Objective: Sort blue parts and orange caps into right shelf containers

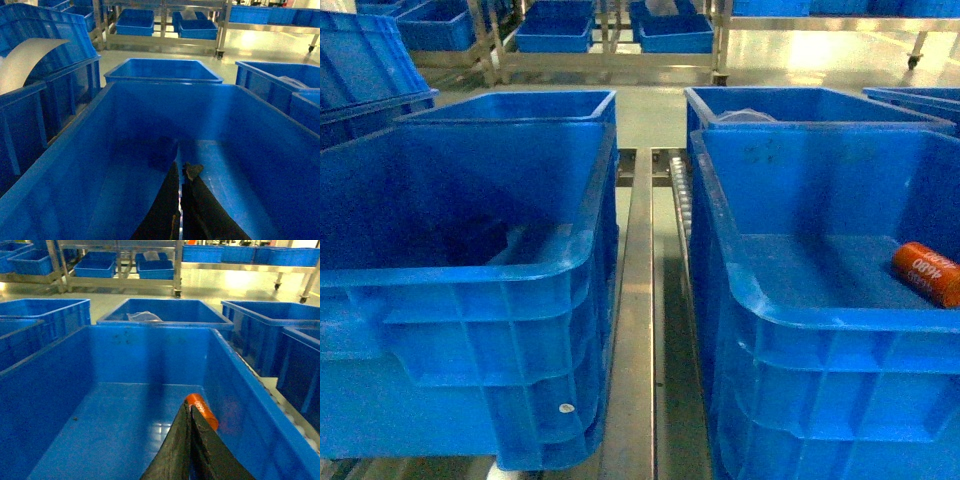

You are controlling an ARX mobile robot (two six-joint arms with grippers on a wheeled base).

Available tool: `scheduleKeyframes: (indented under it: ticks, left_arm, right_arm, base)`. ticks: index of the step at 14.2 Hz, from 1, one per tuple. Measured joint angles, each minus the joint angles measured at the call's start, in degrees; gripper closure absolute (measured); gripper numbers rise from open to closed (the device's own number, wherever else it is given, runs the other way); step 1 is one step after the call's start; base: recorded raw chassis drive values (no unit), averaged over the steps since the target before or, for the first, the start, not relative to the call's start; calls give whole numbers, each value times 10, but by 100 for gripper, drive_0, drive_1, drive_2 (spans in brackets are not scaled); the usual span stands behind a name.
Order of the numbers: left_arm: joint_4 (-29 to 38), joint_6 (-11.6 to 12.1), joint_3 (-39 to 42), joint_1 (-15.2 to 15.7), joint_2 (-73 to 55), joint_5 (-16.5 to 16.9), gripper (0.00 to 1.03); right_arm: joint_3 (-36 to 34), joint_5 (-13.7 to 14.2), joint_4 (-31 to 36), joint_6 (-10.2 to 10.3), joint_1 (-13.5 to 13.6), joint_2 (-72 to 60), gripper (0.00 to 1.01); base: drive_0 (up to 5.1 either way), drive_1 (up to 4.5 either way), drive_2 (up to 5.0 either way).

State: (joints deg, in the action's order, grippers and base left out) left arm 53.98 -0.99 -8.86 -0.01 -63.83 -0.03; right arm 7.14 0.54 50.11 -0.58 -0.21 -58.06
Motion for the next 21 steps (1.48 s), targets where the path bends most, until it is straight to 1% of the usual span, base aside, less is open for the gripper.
scheduleKeyframes:
  ticks: [1,2,3,5,9,13,21]
  left_arm:
    - [26,0,16,0,7,0,101]
    - [34,0,27,0,10,0,101]
    - [14,0,41,0,22,0,101]
    - [-34,0,60,0,95,0,101]
    - [-122,0,79,0,200,0,101]
    - [-218,0,80,0,309,0,101]
    - [-360,0,80,0,458,0,101]
  right_arm:
    - [-9,-2,-12,0,-1,20,100]
    - [-22,-3,22,1,-1,20,100]
    - [-32,-5,20,1,-1,24,100]
    - [-57,-5,-41,1,-1,90,100]
    - [-64,-5,-125,1,-1,192,100]
    - [-64,-5,-219,1,-1,294,100]
    - [-64,-5,-344,1,-1,425,100]
  base:
    - [0,0,0]
    - [0,0,0]
    - [0,0,0]
    - [0,0,0]
    - [0,0,0]
    - [0,0,0]
    - [0,0,0]
